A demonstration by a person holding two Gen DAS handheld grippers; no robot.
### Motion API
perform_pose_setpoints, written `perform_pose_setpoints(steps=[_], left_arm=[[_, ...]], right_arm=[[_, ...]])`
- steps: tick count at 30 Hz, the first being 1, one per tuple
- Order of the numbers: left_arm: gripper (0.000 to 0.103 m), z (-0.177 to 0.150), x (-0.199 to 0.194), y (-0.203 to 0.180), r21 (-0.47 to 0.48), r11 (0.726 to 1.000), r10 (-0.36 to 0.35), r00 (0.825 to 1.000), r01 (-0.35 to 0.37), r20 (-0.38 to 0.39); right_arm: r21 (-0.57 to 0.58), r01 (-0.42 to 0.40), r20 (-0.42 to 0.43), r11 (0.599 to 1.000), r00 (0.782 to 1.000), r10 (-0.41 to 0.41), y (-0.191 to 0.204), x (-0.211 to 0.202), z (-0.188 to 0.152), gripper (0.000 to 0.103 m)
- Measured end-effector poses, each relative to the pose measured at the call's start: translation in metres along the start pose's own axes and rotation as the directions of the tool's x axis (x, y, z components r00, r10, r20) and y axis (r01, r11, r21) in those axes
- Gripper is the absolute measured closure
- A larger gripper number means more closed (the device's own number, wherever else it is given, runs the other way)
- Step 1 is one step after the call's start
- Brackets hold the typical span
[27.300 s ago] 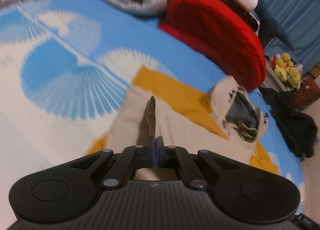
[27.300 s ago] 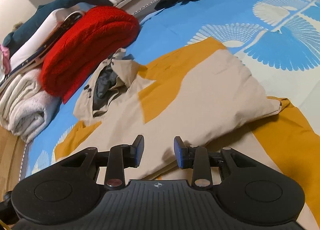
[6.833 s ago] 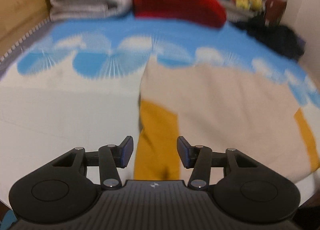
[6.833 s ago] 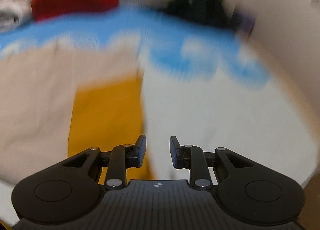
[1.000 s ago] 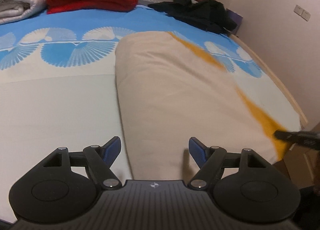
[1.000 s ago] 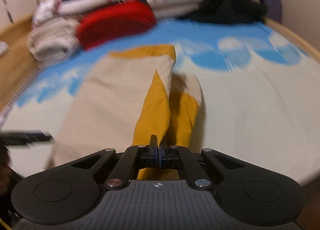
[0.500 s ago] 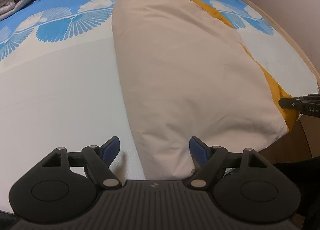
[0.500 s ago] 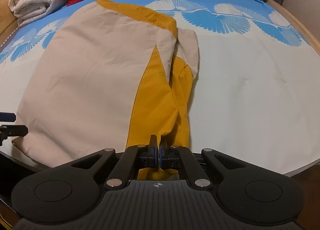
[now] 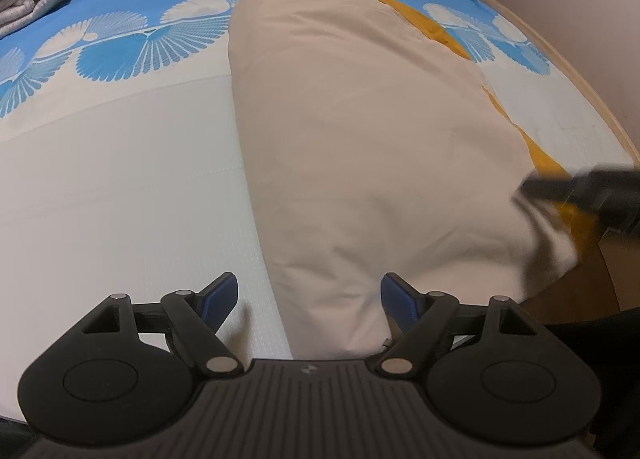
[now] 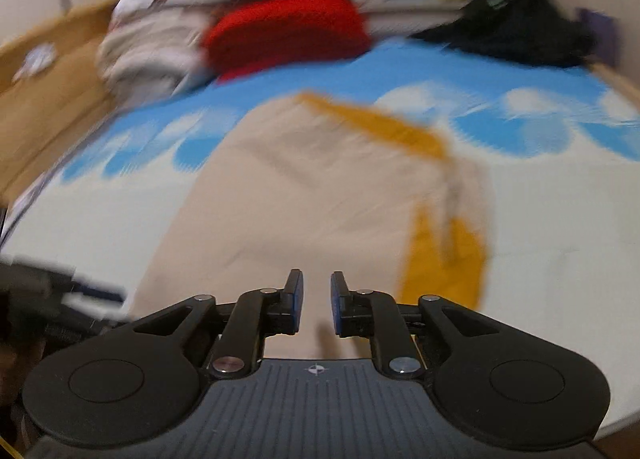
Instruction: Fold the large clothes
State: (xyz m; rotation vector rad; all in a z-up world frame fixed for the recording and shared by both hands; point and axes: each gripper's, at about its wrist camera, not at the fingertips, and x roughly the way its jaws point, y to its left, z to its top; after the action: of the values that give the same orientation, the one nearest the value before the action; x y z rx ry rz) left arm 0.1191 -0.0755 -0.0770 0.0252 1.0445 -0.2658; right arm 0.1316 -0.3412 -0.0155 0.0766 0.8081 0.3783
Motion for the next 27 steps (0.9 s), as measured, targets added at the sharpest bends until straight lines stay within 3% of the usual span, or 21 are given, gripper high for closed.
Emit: perform_pose_setpoints(steps=[2,3,5,8,10,12,15,17,19,22,25,27], left_arm=[[0.02,0.0,-0.002,0.002,-0.013,1.0,-0.012,1.0,0.012,0.006],[0.02,0.001,-0.005,0.004,-0.025,0.999,-0.021,1.0,0.021,0.017],[0.02,0.004,-0.011,0.009,-0.05,0.997,-0.048,0.998,0.05,0.046],[0.02,0.008,-0.015,0.013,-0.076,0.99,-0.117,0.991,0.122,0.07],[0.028,0.006,0.004,0.009,-0.042,0.995,-0.091,0.995,0.09,-0.026],[0.028,0.001,0.015,0.008,-0.056,0.995,-0.092,0.993,0.088,-0.072],[0.029,0.009,0.003,0.004,-0.069,0.991,-0.118,0.992,0.116,-0.039],[0.029,0.017,-0.008,0.006,-0.074,0.988,-0.133,0.991,0.133,-0.001],[0.028,0.029,-0.016,0.012,-0.113,0.981,-0.152,0.988,0.155,0.031],[0.023,0.054,-0.023,0.027,-0.18,0.966,-0.177,0.982,0.185,0.06],[0.019,0.087,-0.012,0.048,-0.259,0.946,-0.179,0.981,0.193,0.074],[0.017,0.109,0.005,0.067,-0.31,0.926,-0.204,0.977,0.215,0.07]], right_arm=[[-0.023,-0.027,-0.121,0.999,0.992,0.024,0.01,0.022,-0.003,0.081],[-0.056,-0.005,-0.194,0.998,0.981,-0.006,0.015,0.037,-0.008,0.081],[-0.135,0.044,-0.251,0.99,0.965,-0.077,0.026,0.054,-0.013,0.081],[-0.127,0.058,-0.268,0.99,0.959,-0.09,0.028,0.061,-0.01,0.081],[-0.123,0.058,-0.27,0.991,0.959,-0.09,0.029,0.062,-0.01,0.081],[-0.12,0.052,-0.258,0.991,0.963,-0.082,0.029,0.058,-0.008,0.081],[-0.022,0.05,-0.162,0.999,0.985,-0.052,0.015,0.041,0.002,0.081],[0.086,0.094,-0.093,0.992,0.992,-0.085,-0.005,0.029,0.009,0.077],[0.184,0.184,-0.074,0.966,0.982,-0.173,-0.028,0.026,0.011,0.069],[0.286,0.265,-0.153,0.921,0.961,-0.229,-0.059,0.031,0.007,0.069],[0.296,0.333,-0.25,0.895,0.932,-0.264,-0.074,0.043,0.0,0.068],[0.301,0.351,-0.258,0.886,0.925,-0.279,-0.079,0.044,-0.001,0.067]])
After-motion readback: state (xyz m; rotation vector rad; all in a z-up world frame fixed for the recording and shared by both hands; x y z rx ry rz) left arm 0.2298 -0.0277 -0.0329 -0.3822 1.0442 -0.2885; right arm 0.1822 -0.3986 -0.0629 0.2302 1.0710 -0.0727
